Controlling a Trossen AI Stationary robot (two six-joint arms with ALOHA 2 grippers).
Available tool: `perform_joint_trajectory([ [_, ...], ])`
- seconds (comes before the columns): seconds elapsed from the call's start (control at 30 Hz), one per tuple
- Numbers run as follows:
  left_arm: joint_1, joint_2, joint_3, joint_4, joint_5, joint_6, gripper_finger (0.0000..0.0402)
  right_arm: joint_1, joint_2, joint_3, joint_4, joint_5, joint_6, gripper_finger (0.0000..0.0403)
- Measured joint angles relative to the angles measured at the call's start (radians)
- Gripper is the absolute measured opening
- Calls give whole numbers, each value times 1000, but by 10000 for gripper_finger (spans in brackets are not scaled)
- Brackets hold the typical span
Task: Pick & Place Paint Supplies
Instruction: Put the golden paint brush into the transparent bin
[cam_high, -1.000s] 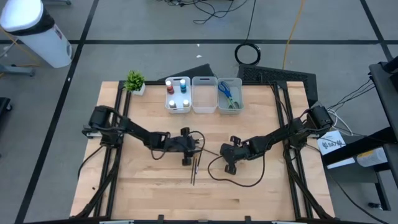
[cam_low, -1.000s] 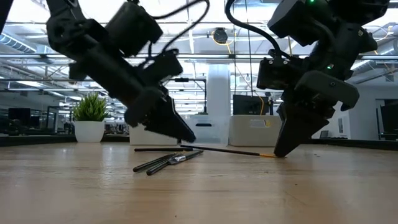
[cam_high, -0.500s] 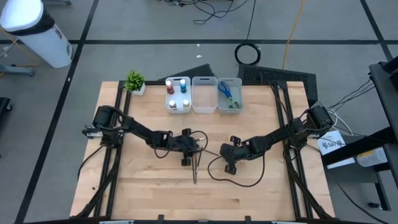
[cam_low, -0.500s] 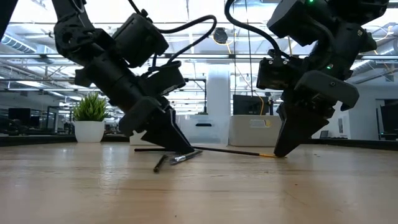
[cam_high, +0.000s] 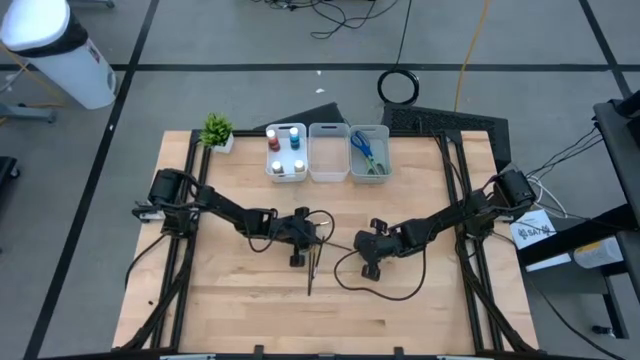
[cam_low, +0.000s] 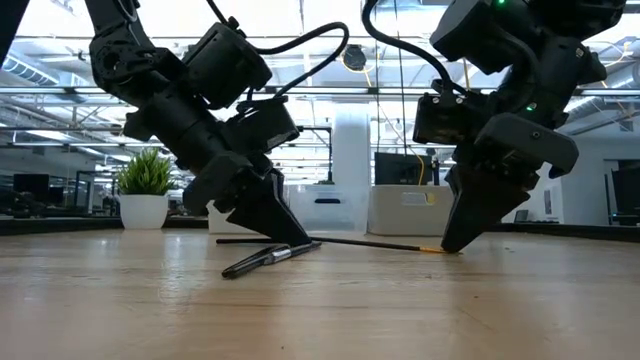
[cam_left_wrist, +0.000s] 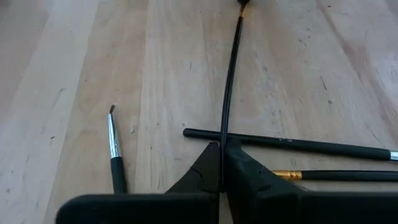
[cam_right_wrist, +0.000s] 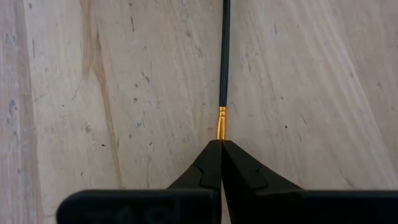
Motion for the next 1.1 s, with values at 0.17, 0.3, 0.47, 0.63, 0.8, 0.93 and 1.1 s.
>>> perform_joint_trajectory([
  [0.17, -1, -21, -2, 15, -2, 3, 10, 1, -43, -3, 29, 18, -55, 0],
  [0.3, -3, -75, -4, 2, -42, 0, 10, 11, -153, -7, 45, 15, -106, 0],
  [0.47, -12, -184, -3, -27, -124, -19, 10, 39, -310, -5, 43, 113, -199, 0],
  [0.63, -1, -326, -2, -37, -288, -95, 10, 40, -447, -3, 63, 233, -288, 0],
  [0.8, 46, -392, -2, -6, -423, -138, 10, 23, -508, -3, 59, 403, -314, 0],
  [0.93, 133, -381, 4, 32, -494, -279, 10, 16, -508, -2, 59, 444, -315, 0],
  [1.1, 244, -328, 56, 35, -517, -454, 10, 15, -500, -2, 67, 449, -315, 0],
])
